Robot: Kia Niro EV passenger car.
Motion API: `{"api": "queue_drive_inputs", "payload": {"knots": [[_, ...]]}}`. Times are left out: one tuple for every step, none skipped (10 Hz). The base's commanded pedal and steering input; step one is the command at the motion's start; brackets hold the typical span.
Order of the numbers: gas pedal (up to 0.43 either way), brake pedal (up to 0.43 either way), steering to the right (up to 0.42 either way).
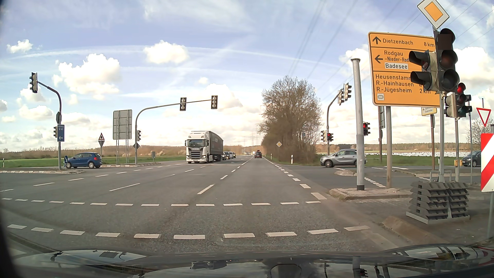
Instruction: Follow the waypoints while adhering to traffic rules and regulations
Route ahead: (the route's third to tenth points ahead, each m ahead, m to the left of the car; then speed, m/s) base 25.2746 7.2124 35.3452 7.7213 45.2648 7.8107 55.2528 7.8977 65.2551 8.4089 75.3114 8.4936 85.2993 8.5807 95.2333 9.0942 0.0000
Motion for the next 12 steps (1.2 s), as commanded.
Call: {"api": "queue_drive_inputs", "payload": {"knots": [[0.0, 0.311, -0.004], [0.0, 0.311, -0.004], [0.0, 0.311, -0.004], [0.0, 0.311, -0.004], [0.0, 0.311, -0.004], [0.0, 0.311, -0.004], [0.0, 0.317, -0.004], [0.0, 0.317, -0.004], [0.0, 0.317, -0.004], [0.0, 0.317, -0.004], [0.0, 0.317, -0.004], [0.0, 0.317, -0.004]]}}
